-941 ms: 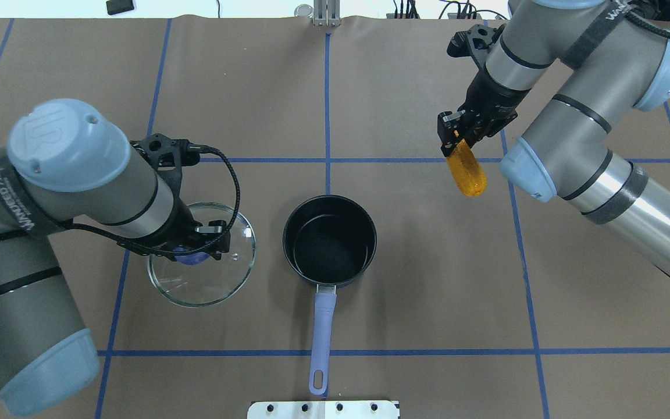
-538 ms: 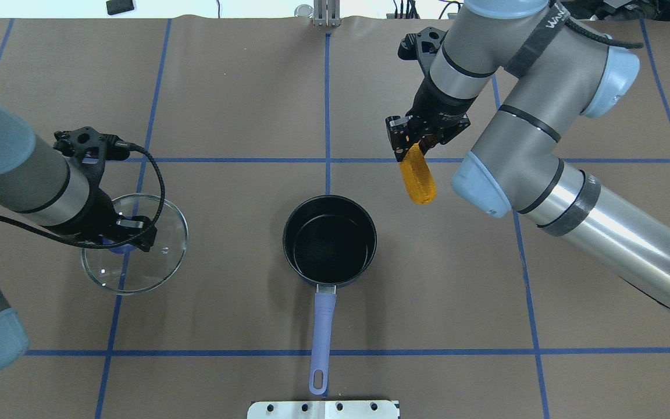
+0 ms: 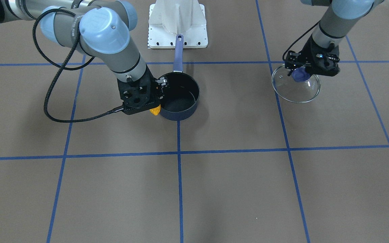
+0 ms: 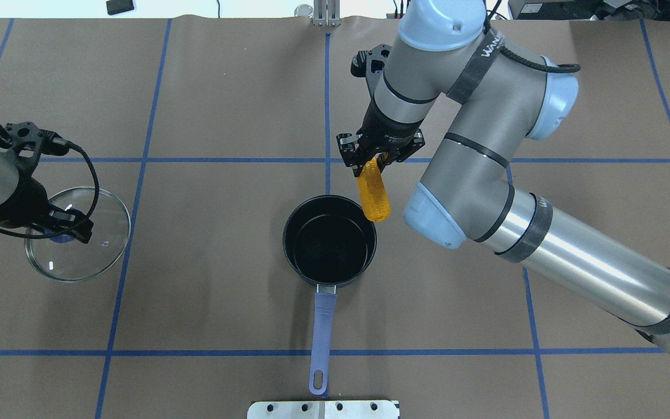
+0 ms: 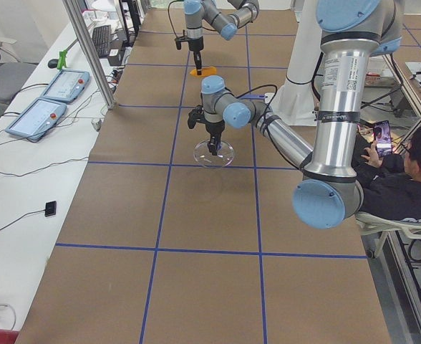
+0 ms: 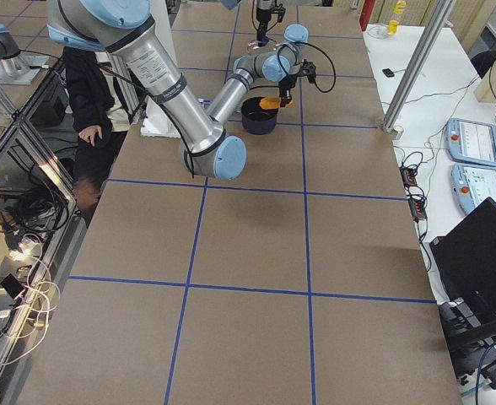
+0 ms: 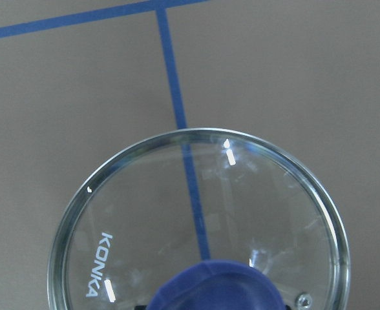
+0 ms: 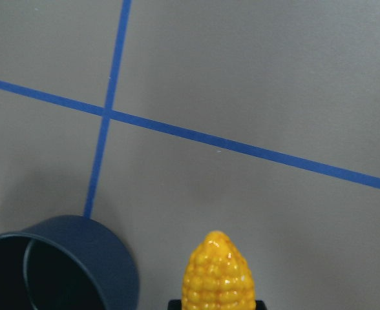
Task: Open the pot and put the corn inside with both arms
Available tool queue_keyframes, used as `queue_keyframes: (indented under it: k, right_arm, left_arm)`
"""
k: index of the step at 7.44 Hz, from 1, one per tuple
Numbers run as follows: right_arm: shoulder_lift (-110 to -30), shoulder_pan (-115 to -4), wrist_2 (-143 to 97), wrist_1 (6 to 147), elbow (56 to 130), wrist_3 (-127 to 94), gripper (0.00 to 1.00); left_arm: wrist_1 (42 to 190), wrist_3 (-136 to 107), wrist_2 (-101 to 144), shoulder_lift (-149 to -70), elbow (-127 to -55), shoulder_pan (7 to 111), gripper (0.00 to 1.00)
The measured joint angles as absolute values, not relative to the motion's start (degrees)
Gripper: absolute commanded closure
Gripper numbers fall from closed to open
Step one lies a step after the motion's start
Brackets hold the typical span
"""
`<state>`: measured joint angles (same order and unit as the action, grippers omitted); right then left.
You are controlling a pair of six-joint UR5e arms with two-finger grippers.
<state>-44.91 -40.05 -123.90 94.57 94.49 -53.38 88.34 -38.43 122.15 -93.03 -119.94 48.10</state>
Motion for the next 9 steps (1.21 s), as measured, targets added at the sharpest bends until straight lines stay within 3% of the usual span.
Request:
queue_keyframes:
  k: [4, 8, 9]
  right_arm:
    - [-42.0, -33.8, -118.3, 94.5, 92.2, -60.0, 1.00]
    - [-42.0, -30.5, -114.7, 86.7, 85.3, -60.6, 1.00]
    - [-42.0, -30.3, -114.6, 85.6, 84.5, -60.6, 0.64]
  left_arm:
    - [102.6, -31.4, 126.1, -87.4, -111.0, 53.0, 1.00]
    - [104.8, -31.2, 126.6, -86.4, -110.2, 53.3, 1.00]
    - [104.8, -31.2, 126.6, -86.2, -110.3, 53.3, 1.00]
